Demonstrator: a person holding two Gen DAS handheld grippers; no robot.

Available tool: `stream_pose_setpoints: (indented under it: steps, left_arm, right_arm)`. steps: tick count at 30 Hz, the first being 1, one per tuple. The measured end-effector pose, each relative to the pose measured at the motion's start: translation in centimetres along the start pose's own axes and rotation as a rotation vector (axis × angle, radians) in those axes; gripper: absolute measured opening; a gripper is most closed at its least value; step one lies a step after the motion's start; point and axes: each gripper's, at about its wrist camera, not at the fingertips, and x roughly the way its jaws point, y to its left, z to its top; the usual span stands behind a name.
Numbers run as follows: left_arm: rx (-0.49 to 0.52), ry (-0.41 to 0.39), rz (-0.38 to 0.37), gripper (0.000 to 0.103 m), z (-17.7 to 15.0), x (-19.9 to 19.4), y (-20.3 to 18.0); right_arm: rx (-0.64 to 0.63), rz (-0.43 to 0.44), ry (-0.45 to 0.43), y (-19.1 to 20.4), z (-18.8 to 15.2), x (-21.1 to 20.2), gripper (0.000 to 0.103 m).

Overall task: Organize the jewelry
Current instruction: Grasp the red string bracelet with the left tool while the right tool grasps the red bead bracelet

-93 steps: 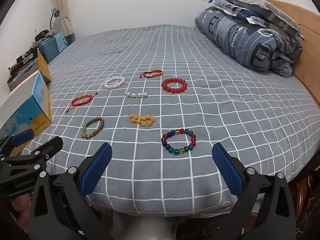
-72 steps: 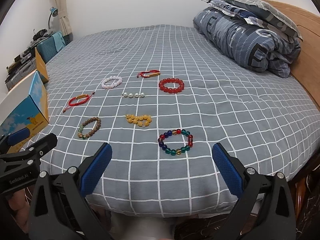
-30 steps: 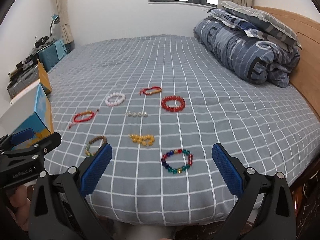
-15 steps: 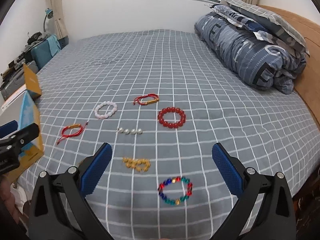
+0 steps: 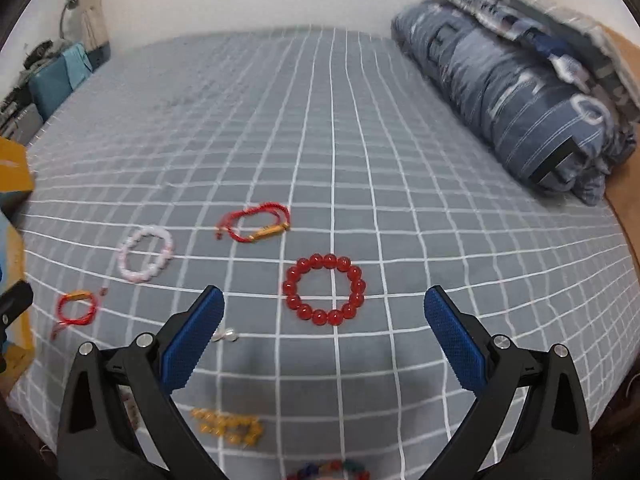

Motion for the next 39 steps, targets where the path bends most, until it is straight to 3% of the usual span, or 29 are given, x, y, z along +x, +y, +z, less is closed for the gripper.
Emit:
stream_pose_setpoints:
  steps: [7,15,25,29,31,35,38,39]
  left_arm:
    - [0.012,0.069,0.089,0.097,-1.1,5.0,0.6]
    - [-0.043,0.164,0.078,0.097,-2.1,9.5,2.3]
    - [-0.039,0.16,0.084,0.097,-2.6,10.8,2.7]
    - [-0.028,0.16,0.072,0.086,-2.4,10.8,2.0]
    - [-0.026,0.157,0.063,0.076,-2.4,10.6,2.0]
    - [-0.032,0.155,0.076,0.067,-2.5,10.0,1.9]
    - [-0.025,0.155,0.072,0.053,-2.6,9.6,1.8]
    - [-0.024,0.155,0.068,0.042,-2.7,9.4,1.7]
  right_arm:
    - [0.0,0.004,0.082,-0.2,0.1,5.0,0.094]
    - [0.014,0.019,0.119,-0.4,-0.4,8.2,0.091]
    - [0.053,0.087,0.193,-1.0,-0.4,10.9,0.081]
    - [0.067,0.099,0.206,-1.5,-0.3,11.0,0.073]
    - [0.08,0.092,0.21,-1.7,-0.3,10.8,0.064]
    - [0.092,0.079,0.218,-2.0,-0.7,10.3,0.049]
    - [0.097,0.059,0.222,-2.2,-0.8,10.1,0.033]
    - [0.095,0.048,0.222,-2.2,-0.8,10.0,0.026]
